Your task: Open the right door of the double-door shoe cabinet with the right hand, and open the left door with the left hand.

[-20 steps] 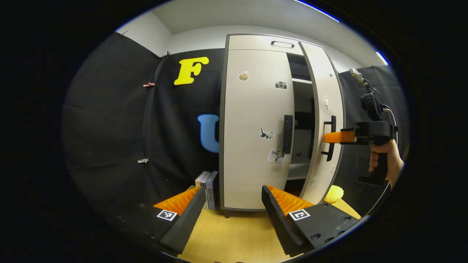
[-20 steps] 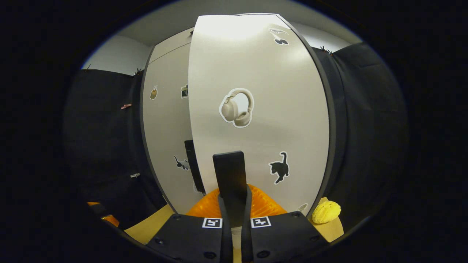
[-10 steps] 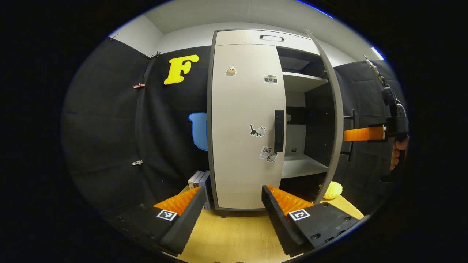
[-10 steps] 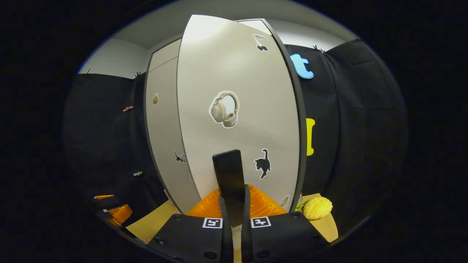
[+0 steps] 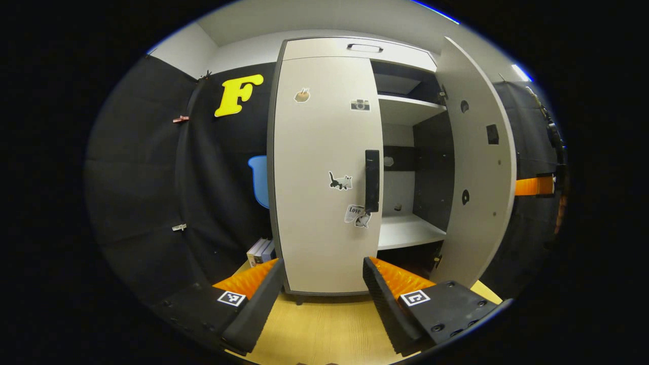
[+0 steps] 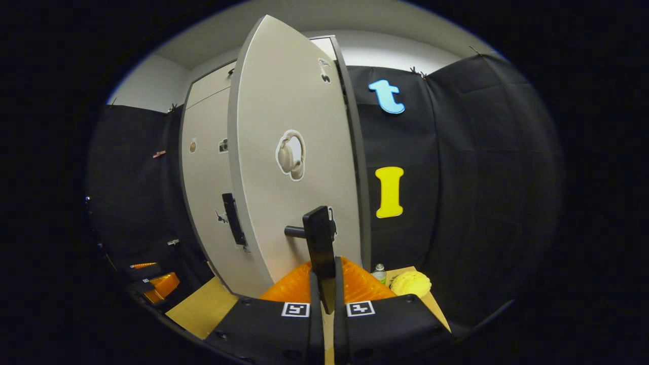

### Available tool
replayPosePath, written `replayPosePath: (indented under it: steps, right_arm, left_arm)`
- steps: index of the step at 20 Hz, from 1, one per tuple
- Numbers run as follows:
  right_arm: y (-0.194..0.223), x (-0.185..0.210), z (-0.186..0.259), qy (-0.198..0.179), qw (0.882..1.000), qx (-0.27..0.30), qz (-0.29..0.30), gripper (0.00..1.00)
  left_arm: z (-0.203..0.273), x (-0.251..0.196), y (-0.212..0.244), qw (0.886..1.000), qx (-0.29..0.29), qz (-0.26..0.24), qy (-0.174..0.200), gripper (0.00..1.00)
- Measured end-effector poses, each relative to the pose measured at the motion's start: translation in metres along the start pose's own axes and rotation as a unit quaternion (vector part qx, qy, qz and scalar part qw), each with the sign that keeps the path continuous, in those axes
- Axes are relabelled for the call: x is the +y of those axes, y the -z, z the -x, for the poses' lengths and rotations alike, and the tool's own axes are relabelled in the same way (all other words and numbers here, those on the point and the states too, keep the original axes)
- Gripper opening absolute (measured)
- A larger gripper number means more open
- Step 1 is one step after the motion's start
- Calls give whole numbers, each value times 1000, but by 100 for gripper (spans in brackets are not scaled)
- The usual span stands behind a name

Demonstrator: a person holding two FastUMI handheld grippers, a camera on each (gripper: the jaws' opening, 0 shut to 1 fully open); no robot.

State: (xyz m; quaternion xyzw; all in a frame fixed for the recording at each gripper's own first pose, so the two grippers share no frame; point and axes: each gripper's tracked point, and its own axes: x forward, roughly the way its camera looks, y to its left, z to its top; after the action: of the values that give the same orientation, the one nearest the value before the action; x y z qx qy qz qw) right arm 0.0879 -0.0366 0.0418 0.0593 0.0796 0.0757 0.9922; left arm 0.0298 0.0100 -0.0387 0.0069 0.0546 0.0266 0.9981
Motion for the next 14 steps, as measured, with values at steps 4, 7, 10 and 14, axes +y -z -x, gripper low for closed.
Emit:
replayPosePath:
  steps: [4, 7, 10, 14]
  right_arm:
    - [-13, -53, 3, 53, 998, -35, -2, 8]
    - [-10, -49, -1, 28, 998, -36, -34, 5]
    - [-9, -51, -1, 30, 999, -37, -27, 5]
    - [-9, -54, 3, 33, 998, -36, -34, 6]
  left_arm:
    - [-4, -13, 8, 1000, 9, -1, 16, 95]
    - [-3, -26, 28, 999, 39, 9, 33, 95]
    - [3, -29, 31, 998, 46, 2, 36, 95]
    - [7, -22, 30, 999, 40, 5, 32, 95]
